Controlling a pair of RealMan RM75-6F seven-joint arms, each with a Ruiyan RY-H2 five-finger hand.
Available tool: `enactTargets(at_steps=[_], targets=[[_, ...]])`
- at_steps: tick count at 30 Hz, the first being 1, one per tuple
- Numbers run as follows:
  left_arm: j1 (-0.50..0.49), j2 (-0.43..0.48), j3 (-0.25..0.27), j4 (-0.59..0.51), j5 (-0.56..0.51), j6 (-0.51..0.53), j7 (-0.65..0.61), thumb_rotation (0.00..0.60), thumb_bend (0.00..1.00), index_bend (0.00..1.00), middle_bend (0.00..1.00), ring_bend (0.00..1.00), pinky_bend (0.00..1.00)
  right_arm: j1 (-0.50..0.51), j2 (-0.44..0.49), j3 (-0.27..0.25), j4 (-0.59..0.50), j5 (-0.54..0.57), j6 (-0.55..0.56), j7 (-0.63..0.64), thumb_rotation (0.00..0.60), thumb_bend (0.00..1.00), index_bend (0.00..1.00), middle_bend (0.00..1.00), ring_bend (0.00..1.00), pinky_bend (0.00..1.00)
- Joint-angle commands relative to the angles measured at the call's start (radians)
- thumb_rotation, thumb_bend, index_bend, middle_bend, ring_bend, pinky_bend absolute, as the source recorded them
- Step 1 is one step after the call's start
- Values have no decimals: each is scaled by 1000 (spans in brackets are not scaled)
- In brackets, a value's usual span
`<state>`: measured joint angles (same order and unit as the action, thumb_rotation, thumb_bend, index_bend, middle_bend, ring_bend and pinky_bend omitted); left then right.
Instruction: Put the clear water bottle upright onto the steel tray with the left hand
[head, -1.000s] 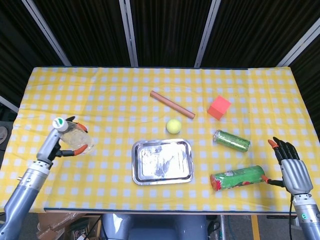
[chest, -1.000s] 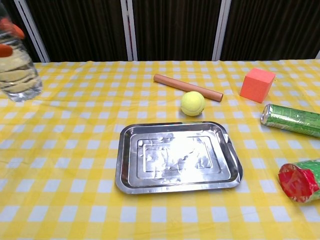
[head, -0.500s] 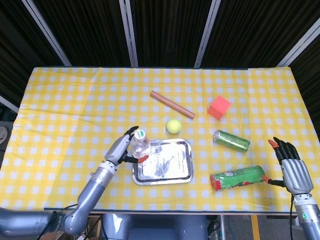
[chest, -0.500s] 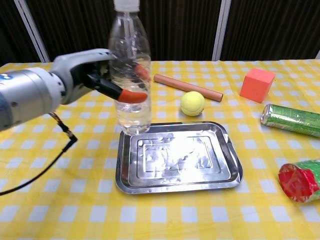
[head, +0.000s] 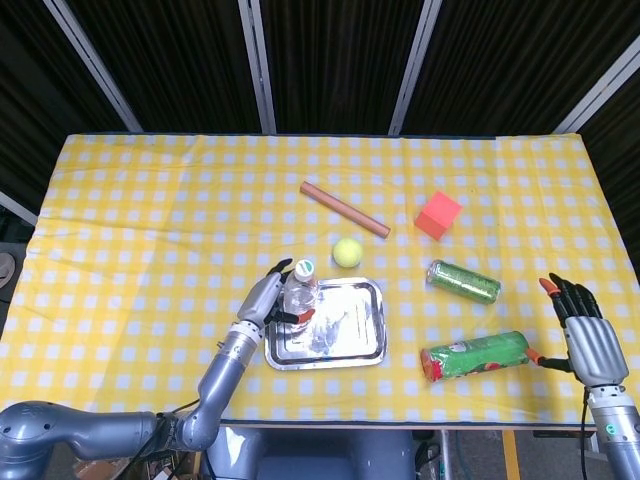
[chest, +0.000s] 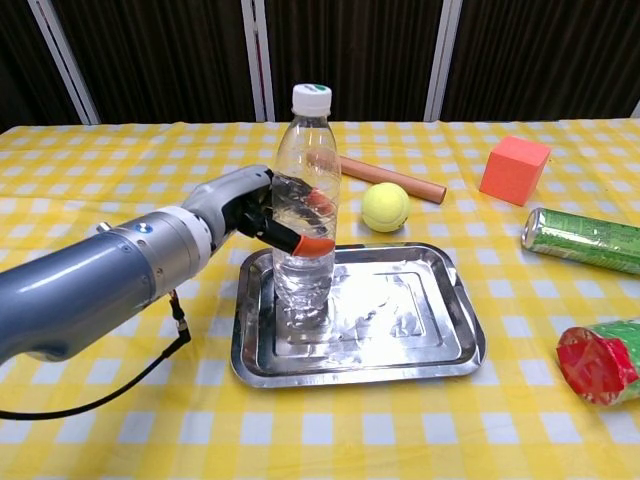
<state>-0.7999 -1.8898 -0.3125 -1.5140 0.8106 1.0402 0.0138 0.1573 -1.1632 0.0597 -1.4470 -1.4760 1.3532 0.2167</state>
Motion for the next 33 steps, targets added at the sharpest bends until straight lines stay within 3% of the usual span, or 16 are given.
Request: enactTargets(at_steps=[1, 22, 33], targets=[[-5, -35, 1, 47, 36, -38, -38, 600, 485, 599, 473, 34, 38, 1, -2, 0, 3, 2, -3, 3, 600, 50, 9, 0, 0, 0], [16, -87, 4, 49, 155, -46, -66, 600, 471, 595, 469, 34, 38, 2, 4, 0, -2, -8, 3, 20, 600, 49, 9, 0, 0, 0], [25, -103, -5, 67, 157, -70, -87, 600, 425, 582, 449, 34, 39, 3, 5, -3, -3, -9, -1, 26, 600, 50, 9, 0, 0, 0]])
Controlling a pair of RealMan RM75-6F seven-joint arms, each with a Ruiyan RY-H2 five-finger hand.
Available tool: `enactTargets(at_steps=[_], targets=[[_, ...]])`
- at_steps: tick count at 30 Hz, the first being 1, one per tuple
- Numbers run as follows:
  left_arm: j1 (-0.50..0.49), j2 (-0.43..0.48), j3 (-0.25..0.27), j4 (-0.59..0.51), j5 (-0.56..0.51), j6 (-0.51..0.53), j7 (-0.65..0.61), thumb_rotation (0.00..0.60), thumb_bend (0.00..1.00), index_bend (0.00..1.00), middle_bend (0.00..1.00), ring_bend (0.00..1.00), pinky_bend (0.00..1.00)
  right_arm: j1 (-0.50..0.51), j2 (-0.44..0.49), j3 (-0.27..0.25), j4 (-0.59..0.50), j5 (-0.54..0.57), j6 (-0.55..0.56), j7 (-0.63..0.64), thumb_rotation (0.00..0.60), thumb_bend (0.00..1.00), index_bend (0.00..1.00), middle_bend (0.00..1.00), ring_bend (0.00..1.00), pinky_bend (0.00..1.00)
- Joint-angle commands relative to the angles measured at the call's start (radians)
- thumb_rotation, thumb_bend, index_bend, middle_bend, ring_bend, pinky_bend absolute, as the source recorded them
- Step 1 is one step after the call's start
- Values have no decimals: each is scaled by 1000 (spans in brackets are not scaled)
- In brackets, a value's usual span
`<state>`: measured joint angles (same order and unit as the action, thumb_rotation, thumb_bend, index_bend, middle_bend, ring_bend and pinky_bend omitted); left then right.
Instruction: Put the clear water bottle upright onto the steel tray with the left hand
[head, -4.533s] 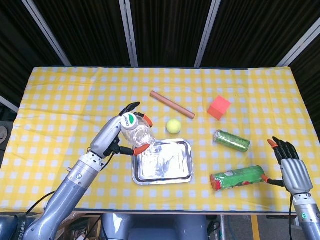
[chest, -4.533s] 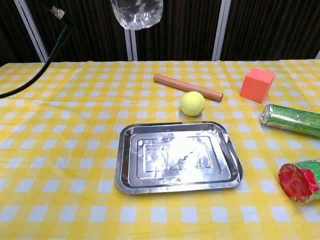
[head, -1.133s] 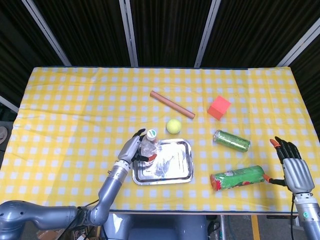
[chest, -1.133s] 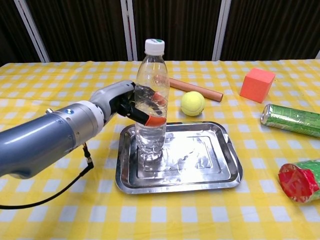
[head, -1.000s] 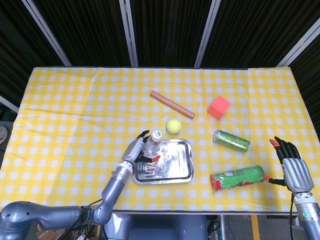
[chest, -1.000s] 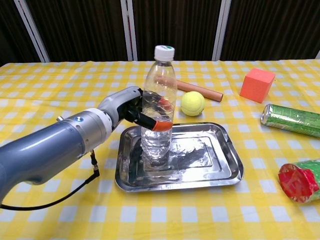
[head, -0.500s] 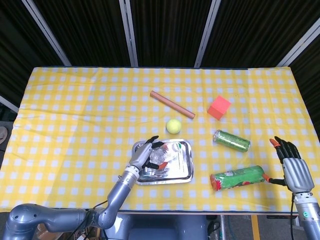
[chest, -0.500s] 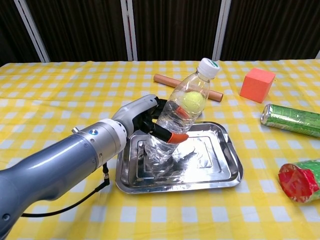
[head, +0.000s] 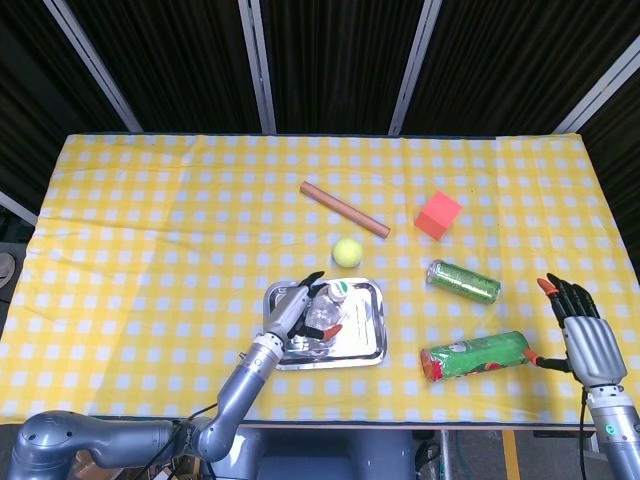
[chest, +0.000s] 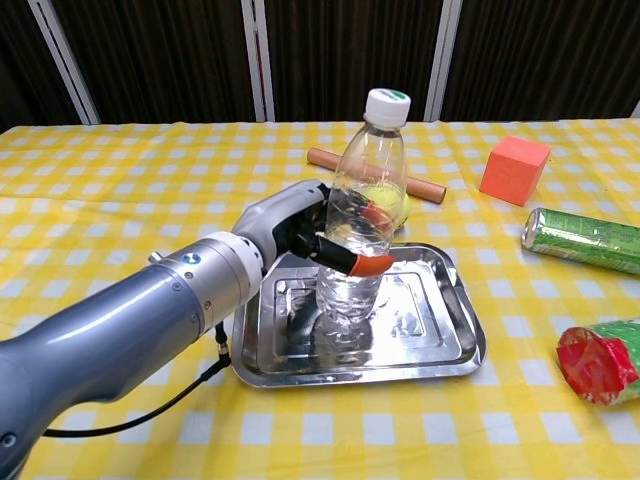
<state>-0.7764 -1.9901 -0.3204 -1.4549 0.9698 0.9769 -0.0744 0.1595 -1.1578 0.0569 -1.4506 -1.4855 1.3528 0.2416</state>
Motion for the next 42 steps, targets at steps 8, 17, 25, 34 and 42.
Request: enactTargets(at_steps=[8, 17, 25, 34, 42], targets=[[3, 18, 20, 21, 1, -46, 21, 600, 297, 492, 365, 10, 39, -1, -2, -3, 3, -4, 1, 4, 600, 49, 10, 0, 0, 0], [33, 117, 43, -59, 58, -99, -40, 600, 165, 337, 251, 0, 29, 1, -2, -1, -2, 3, -3, -6, 600, 49, 10, 0, 0, 0], [74, 211, 74, -117, 115, -109, -96, 600, 163, 248, 193, 0, 16, -1, -2, -3, -8, 6, -5, -17, 600, 49, 9, 0, 0, 0], [264, 498, 168, -319, 318, 94, -181, 600, 178, 284, 242, 0, 17, -1, -2, -1, -13, 6, -3, -21, 600, 49, 9, 0, 0, 0], [465, 686, 238, -271, 409, 420, -3, 600, 202, 312, 237, 0, 17, 2, -10, 1, -10, 3, 0, -40, 600, 50, 10, 0, 0, 0]])
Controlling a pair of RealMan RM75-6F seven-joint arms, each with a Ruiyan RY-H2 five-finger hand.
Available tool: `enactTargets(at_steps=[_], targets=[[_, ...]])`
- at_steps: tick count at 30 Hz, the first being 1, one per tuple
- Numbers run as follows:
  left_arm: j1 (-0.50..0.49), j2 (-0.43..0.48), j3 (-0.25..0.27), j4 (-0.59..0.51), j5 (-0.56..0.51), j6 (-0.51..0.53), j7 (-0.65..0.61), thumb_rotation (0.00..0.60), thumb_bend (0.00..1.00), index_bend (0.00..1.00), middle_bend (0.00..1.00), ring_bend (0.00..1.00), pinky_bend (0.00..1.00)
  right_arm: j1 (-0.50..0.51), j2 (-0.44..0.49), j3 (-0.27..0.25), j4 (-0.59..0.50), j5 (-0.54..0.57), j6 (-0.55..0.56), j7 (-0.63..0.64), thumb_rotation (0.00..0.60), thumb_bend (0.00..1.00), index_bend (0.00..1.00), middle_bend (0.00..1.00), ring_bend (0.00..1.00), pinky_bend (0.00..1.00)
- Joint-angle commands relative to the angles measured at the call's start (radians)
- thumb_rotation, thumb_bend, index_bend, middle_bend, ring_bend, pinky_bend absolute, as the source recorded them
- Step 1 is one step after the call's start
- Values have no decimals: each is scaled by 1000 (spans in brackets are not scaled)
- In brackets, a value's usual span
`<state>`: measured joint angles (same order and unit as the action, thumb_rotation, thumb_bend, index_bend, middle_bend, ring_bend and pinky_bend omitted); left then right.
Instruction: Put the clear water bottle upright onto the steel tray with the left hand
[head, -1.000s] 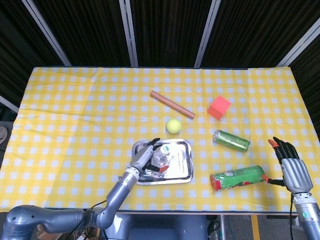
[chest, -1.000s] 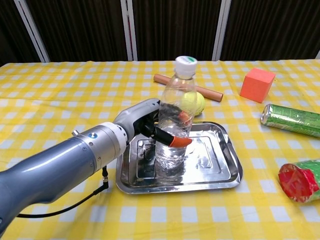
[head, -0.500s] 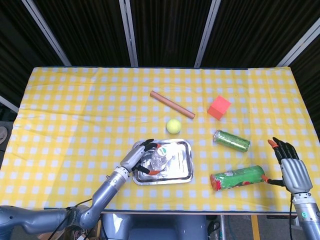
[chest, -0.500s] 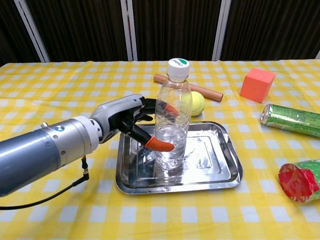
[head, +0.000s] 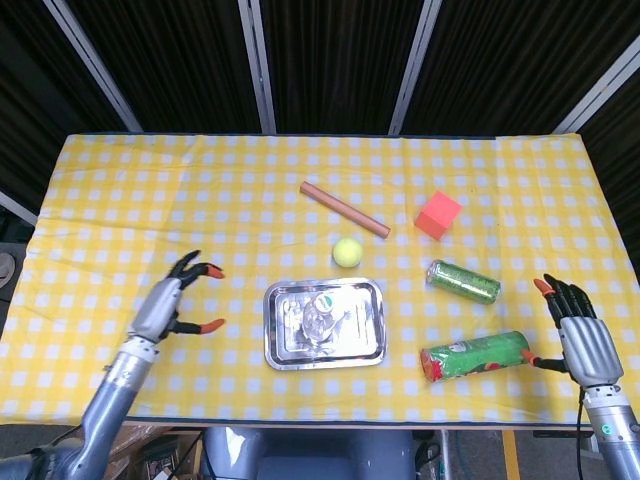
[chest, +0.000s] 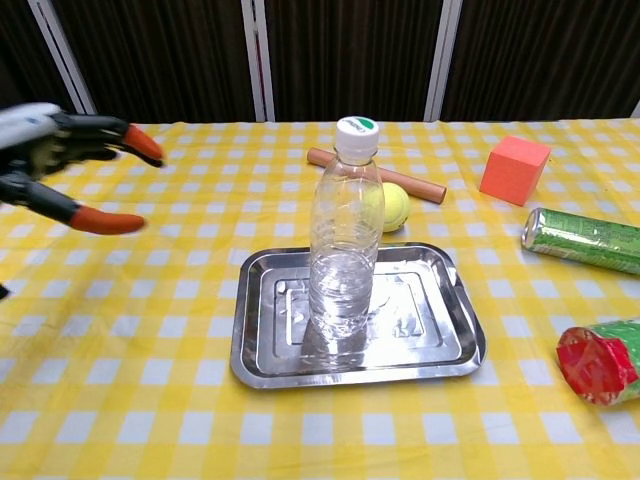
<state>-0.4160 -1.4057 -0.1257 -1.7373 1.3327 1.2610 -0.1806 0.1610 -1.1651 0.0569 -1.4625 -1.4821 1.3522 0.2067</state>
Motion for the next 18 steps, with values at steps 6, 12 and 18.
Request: enactTargets(at_steps=[6, 12, 18], targets=[[214, 148, 71, 93, 103, 330, 259, 600, 204, 318, 231, 0, 17, 3, -20, 7, 17, -4, 17, -44, 600, 49, 10, 0, 0, 0], [282, 121, 86, 177, 136, 428, 238, 600, 204, 324, 232, 0, 17, 1, -24, 11, 14, -5, 27, -59, 600, 49, 10, 0, 0, 0], [289, 115, 87, 215, 113, 378, 209, 600, 204, 323, 231, 0, 17, 3, -25, 12, 11, 4, 20, -67, 600, 49, 9, 0, 0, 0]])
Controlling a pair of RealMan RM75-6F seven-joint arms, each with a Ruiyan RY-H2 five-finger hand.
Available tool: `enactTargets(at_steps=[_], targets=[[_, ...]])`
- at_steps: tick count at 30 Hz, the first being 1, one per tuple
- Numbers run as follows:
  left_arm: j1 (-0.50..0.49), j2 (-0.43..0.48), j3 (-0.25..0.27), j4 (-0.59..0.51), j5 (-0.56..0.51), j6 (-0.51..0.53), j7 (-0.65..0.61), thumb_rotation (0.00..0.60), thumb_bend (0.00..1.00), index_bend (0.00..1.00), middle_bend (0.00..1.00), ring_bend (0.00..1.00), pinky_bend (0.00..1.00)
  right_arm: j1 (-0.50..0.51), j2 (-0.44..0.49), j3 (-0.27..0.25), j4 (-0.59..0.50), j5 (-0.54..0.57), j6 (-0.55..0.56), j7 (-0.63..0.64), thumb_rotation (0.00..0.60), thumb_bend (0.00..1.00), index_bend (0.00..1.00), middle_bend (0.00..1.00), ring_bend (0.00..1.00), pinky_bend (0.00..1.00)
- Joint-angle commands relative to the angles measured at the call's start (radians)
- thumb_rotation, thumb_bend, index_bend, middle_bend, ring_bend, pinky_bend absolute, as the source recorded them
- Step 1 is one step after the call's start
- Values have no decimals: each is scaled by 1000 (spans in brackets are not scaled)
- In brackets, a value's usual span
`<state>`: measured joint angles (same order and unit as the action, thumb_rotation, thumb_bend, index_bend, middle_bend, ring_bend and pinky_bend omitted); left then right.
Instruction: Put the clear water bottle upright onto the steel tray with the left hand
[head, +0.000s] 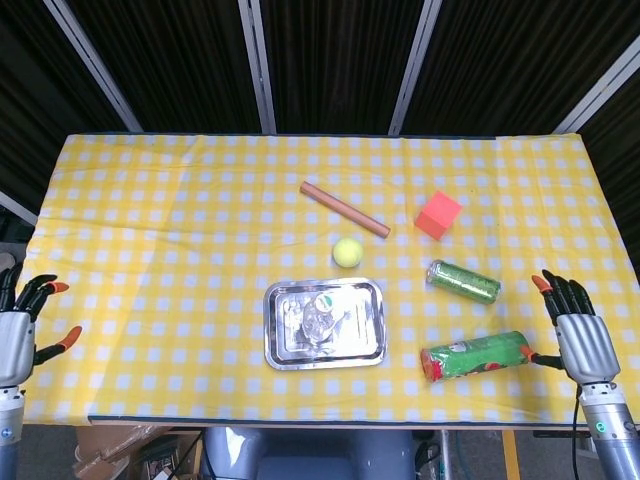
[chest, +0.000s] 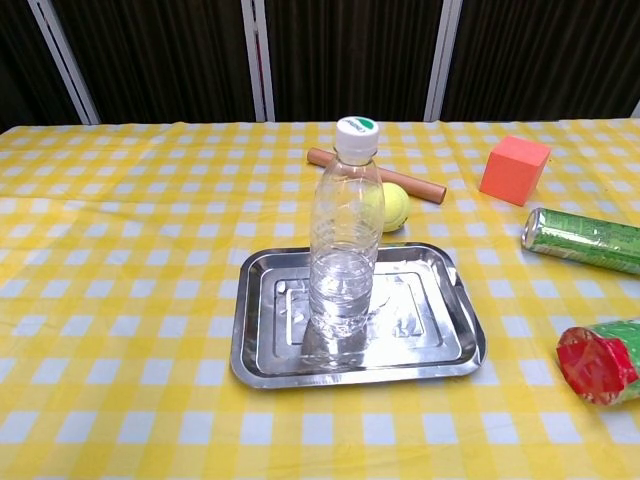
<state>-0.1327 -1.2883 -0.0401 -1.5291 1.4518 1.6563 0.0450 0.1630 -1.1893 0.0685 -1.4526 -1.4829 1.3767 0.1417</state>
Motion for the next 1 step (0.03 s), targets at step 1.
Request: enactTargets(at_steps=[1], targets=[[6, -2, -1, 9, -3, -19, -20, 600, 204, 323, 231, 0, 17, 1, -1, 0, 2, 7, -8, -4, 600, 49, 9, 0, 0, 0]])
